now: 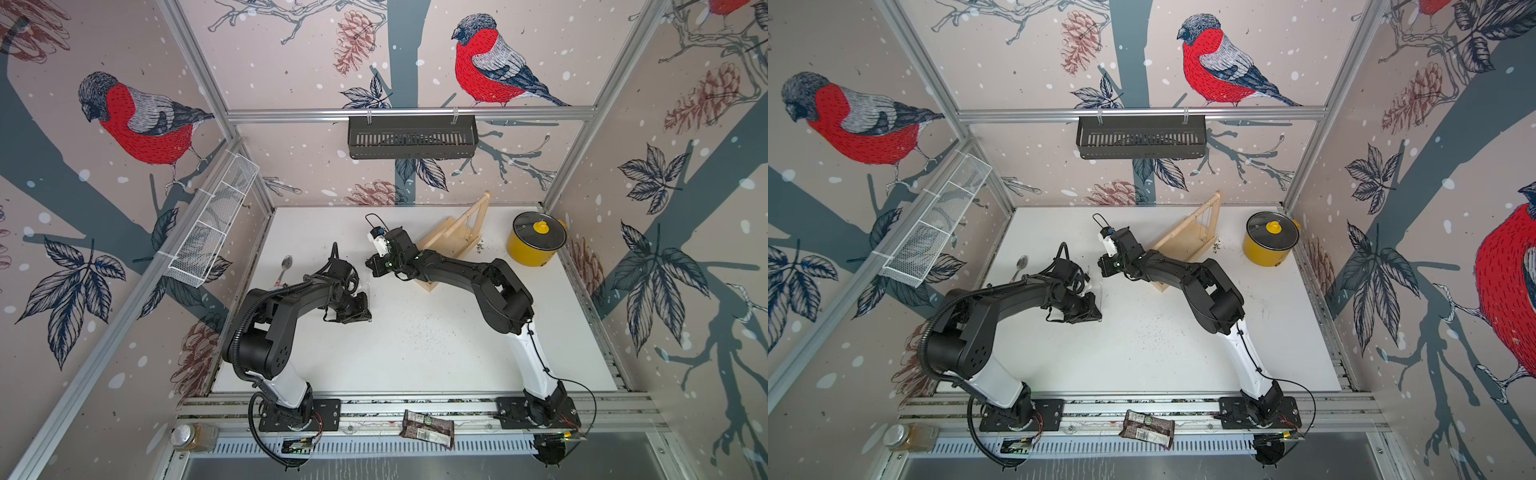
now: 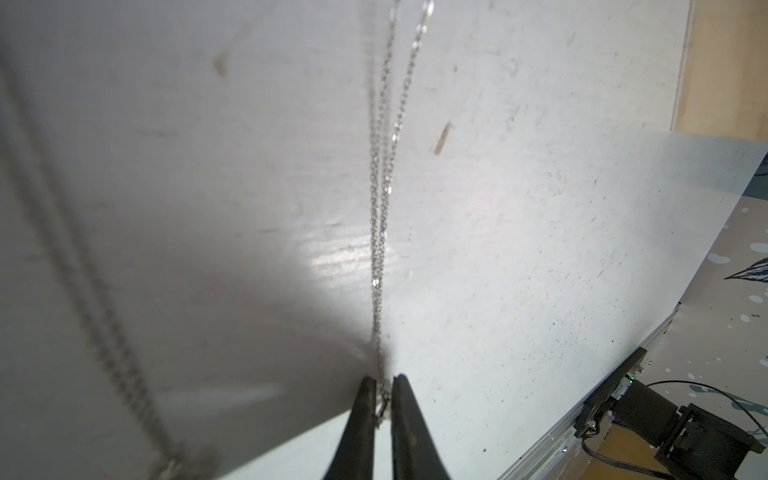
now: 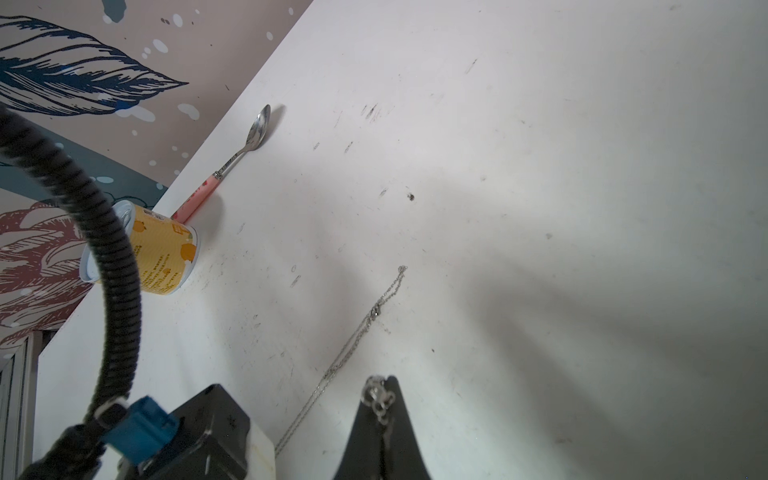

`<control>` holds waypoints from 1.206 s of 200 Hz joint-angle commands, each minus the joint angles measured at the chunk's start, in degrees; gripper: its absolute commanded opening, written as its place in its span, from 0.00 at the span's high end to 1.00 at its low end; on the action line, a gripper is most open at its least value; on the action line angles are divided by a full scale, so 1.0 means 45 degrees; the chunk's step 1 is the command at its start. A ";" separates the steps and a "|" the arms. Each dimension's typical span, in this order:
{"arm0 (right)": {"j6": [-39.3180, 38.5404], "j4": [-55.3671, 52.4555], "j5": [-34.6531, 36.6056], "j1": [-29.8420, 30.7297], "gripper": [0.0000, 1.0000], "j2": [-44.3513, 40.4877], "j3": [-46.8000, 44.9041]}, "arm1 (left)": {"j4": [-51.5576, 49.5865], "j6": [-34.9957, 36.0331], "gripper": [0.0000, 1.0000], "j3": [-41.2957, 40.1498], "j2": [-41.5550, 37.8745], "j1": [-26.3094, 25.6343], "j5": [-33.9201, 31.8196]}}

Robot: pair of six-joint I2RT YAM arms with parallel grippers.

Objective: Take the necklace off the jewelry display stand
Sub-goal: Place the necklace at the center of the board.

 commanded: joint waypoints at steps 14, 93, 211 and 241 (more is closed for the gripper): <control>0.0056 0.0272 -0.0097 0.0036 0.97 0.0007 0.0094 | -0.1009 0.0386 0.85 0.0004 0.0173 0.0116 -0.2450; -0.0017 0.0124 -0.0099 0.0016 0.97 0.0218 0.0347 | -0.1129 0.0397 0.75 0.0208 -0.0455 0.0154 -0.2814; -0.0043 -0.0116 0.0000 -0.0135 0.98 0.0717 0.0780 | -0.0156 0.0098 0.41 0.0278 -0.3123 0.0151 -0.1295; -0.0075 -0.0141 0.0039 -0.0196 0.97 0.0730 0.0813 | -0.0027 0.0047 0.29 0.0182 -0.3521 0.0154 -0.1234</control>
